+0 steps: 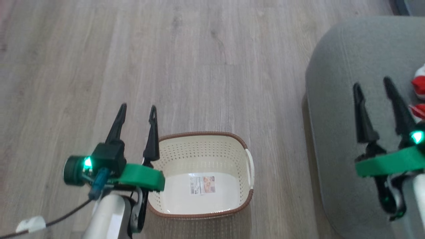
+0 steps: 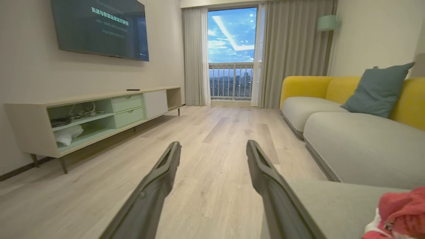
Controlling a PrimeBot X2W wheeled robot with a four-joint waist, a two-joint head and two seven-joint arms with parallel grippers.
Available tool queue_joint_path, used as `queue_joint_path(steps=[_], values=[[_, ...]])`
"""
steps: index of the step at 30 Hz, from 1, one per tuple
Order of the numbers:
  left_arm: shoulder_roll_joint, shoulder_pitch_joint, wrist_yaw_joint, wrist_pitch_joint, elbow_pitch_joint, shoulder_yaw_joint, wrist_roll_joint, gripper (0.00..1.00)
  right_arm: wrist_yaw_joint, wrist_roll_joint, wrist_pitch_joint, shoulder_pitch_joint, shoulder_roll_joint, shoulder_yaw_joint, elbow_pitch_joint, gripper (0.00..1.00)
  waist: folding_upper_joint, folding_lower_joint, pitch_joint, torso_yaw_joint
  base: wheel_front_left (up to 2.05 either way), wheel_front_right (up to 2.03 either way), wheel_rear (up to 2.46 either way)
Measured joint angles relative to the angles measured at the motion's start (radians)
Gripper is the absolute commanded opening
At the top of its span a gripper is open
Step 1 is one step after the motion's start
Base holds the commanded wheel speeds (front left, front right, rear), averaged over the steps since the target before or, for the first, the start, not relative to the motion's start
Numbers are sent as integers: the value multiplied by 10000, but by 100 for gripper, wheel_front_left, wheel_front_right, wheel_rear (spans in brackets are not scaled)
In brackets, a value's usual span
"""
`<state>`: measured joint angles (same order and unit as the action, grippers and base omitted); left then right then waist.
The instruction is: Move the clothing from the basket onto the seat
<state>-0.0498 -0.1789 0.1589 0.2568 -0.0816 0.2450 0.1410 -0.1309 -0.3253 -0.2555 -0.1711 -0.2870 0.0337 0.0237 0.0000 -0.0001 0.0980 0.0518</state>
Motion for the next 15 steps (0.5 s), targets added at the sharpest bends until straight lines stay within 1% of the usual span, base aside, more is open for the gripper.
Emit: queue_joint_path(steps=[1,2,3,5,6,9,10,11,12,15], values=[[2,120,77,0,-2,-17,-4,100,0,4,0,154,155,-36,17,100,0,0,-59,73,0,0,0],[10,355,313,0,-81,-88,-4,100,0,15,0,414,573,-217,23,100,0,0,-174,192,0,0,0],[8,474,395,0,-146,-128,27,100,0,21,0,527,761,-290,33,100,0,0,-227,245,0,0,0],[8,693,439,0,-182,-134,-27,100,0,224,0,751,968,-257,27,100,0,0,-321,323,0,0,0],[8,776,472,0,-188,-92,-196,100,0,380,0,867,972,-188,27,100,0,0,-354,354,0,0,0],[8,926,464,0,-201,92,-161,100,0,738,0,1127,1154,-295,6,100,0,0,-448,413,0,0,0],[10,992,401,0,-197,142,27,100,0,750,0,1196,1296,-359,-10,100,0,0,-463,430,0,0,0],[10,1064,284,0,-201,132,508,100,0,903,0,1272,1342,-322,-13,100,0,0,-462,451,0,0,0],[10,1131,242,0,-228,96,736,100,0,1174,0,1333,1342,-276,-25,100,0,0,-446,468,0,0,0],[10,1214,178,0,-293,46,717,100,0,1331,0,1429,1601,-384,-40,100,0,0,-407,488,0,0,0]])
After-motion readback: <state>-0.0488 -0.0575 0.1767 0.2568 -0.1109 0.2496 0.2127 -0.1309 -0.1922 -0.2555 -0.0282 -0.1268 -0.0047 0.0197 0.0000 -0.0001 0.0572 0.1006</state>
